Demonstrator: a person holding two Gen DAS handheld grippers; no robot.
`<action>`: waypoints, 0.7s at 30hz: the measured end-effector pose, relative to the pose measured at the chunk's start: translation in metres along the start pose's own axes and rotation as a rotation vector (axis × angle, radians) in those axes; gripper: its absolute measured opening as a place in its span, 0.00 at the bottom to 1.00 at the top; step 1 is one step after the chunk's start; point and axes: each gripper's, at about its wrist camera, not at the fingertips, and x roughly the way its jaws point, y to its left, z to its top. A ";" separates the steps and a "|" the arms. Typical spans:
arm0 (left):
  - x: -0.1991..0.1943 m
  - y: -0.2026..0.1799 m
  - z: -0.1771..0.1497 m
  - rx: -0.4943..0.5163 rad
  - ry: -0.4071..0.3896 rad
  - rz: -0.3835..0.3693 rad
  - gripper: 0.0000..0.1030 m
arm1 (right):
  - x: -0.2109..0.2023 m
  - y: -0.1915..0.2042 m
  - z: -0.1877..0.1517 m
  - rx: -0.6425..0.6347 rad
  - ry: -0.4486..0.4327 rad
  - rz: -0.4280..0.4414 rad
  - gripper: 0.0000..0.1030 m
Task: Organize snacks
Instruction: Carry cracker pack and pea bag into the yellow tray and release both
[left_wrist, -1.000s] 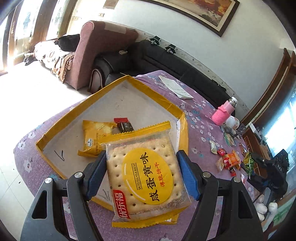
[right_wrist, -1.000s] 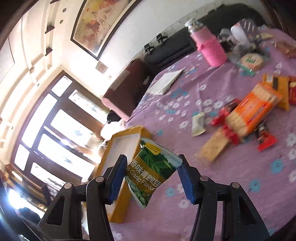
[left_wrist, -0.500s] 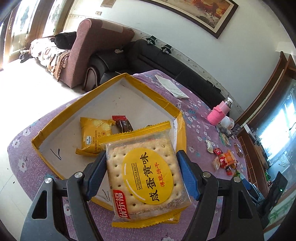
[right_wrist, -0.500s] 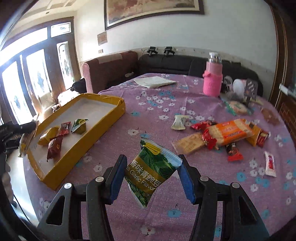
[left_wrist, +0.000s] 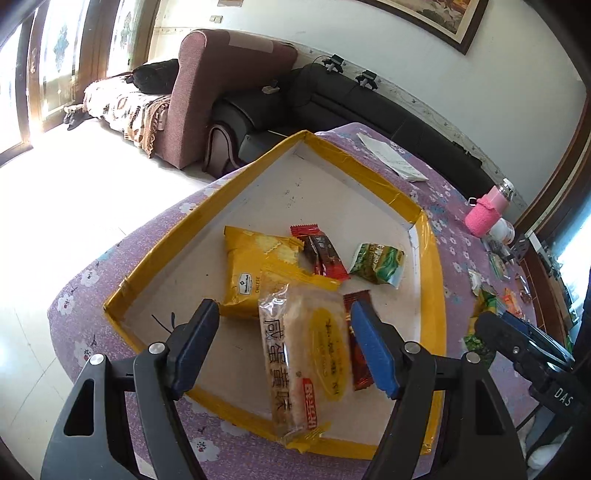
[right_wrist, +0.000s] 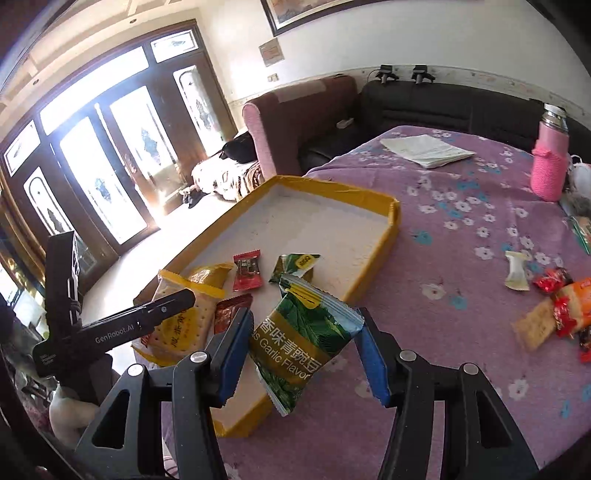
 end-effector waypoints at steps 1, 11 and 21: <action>0.001 0.000 0.001 0.009 0.000 0.011 0.72 | 0.010 0.006 0.002 -0.009 0.017 0.003 0.55; -0.015 0.017 0.007 -0.057 -0.032 -0.074 0.72 | 0.059 0.029 0.009 -0.047 0.060 -0.082 0.58; -0.037 0.011 0.009 -0.085 -0.081 -0.129 0.72 | 0.027 0.006 0.021 0.031 -0.032 -0.115 0.65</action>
